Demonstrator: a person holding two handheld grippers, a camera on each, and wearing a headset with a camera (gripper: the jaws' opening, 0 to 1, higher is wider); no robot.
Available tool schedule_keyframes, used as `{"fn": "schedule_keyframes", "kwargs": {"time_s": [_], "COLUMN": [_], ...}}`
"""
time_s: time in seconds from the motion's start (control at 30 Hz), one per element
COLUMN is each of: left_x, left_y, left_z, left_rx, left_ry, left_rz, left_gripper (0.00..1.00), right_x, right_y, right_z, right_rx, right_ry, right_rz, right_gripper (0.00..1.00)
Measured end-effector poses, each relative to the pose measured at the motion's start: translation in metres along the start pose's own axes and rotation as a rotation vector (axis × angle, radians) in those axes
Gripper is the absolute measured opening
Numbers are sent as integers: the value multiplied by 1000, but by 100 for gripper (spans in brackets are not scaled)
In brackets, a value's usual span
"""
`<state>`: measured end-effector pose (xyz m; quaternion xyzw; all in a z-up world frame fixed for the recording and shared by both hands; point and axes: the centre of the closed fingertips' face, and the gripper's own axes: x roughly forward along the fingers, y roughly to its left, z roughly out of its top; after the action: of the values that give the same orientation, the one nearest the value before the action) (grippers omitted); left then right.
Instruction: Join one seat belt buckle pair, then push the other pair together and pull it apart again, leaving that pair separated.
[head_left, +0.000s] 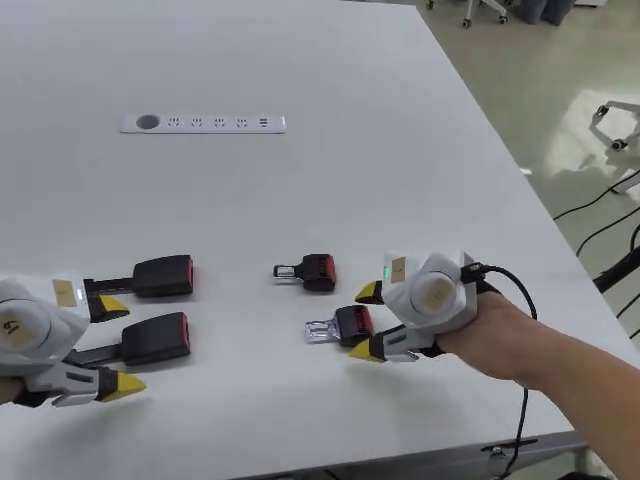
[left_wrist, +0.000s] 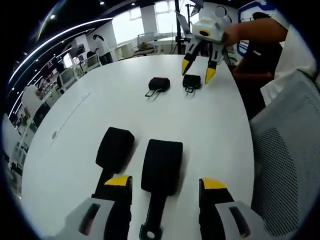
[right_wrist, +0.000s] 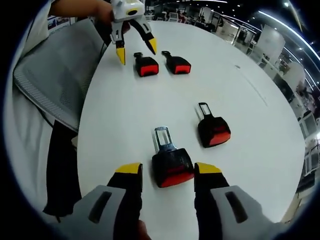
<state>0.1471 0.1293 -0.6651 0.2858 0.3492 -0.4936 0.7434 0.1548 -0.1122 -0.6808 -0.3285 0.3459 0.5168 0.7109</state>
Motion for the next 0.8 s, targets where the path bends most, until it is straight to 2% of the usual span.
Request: {"fn": "schedule_keyframes", "kwargs": {"time_s": [0.2,0.33,0.4,0.5,0.63,0.8], "left_x": [8,14,16,20,22,24], "left_y": [-2,-1,0,0,2,2], "left_z": [1,2,1,1,2,0], "left_rx": [45,53,69,87,93,165], "left_ry": [42,54,61,70,62,79], "left_rz": [-36,-57,-68,-90,-119,-154], "left_gripper": [43,38,34,34,34,33], "right_x": [0,5,7,9,10,11], "right_y": [0,-1,-1,-2,-1,0], "right_z": [-3,-7,-9,-8,-10,-10], "right_rx": [-13,-23,-18,-27,-38,-54], "right_ry": [23,33,32,25,29,33], "right_rz": [21,39,65,93,129,172], "right_gripper": [39,37,34,34,34,34]}}
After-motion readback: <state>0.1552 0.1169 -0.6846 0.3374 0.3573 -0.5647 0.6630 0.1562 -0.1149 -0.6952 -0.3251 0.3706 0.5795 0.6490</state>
